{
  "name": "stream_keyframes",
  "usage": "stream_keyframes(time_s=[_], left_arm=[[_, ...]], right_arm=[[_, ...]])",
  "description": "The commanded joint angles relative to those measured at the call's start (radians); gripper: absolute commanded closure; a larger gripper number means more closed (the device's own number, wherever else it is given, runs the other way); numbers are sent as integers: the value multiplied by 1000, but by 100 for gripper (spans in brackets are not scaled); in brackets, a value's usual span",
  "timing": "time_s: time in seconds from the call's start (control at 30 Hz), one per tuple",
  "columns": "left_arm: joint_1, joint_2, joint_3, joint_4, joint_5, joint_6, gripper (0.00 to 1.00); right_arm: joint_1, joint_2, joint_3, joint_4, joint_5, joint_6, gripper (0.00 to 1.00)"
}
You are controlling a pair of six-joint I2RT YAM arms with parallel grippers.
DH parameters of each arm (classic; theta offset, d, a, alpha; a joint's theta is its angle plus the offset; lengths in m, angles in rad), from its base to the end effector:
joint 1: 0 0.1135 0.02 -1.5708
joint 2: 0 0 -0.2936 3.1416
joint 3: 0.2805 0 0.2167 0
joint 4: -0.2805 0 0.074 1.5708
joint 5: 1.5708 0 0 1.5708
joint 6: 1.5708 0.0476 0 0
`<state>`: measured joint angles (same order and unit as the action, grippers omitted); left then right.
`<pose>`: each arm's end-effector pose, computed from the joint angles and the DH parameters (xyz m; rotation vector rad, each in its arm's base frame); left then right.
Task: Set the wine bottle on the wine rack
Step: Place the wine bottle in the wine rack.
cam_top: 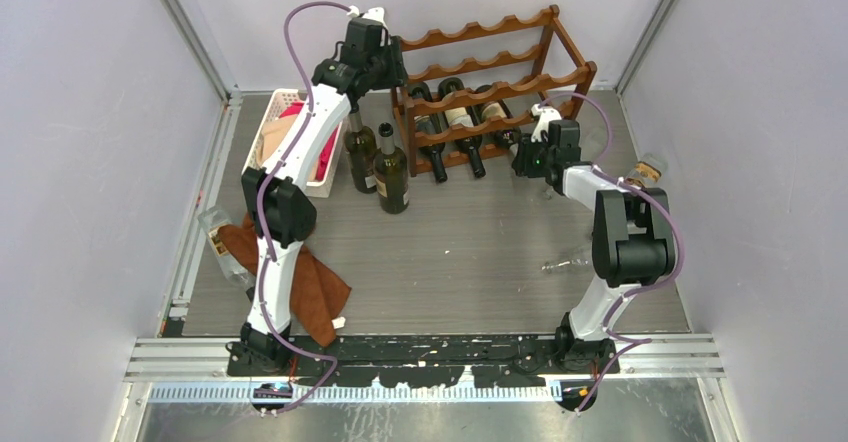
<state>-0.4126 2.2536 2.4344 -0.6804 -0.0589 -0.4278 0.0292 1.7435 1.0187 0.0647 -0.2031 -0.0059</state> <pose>0.4646 -0.2003 0.3795 -0.0527 2.1004 -0.4521 0.3610 0.0201 0.2356 -0.1499 2.2205 0.2392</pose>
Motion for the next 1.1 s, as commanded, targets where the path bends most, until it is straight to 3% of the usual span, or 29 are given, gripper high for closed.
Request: stream_keyframes(time_s=[0.0, 0.47, 0.83, 1.07], left_arm=[[0, -25, 5, 45, -7, 27, 53], [0, -25, 0, 36, -9, 39, 55], [0, -26, -5, 36, -12, 38, 57], [0, -33, -14, 29, -12, 43, 57]], right_arm=[[-16, 10, -21, 168, 32, -12, 99], [-2, 43, -102, 268, 77, -73, 99], [49, 56, -100, 232, 127, -172, 99], [80, 87, -59, 124, 145, -282, 99]])
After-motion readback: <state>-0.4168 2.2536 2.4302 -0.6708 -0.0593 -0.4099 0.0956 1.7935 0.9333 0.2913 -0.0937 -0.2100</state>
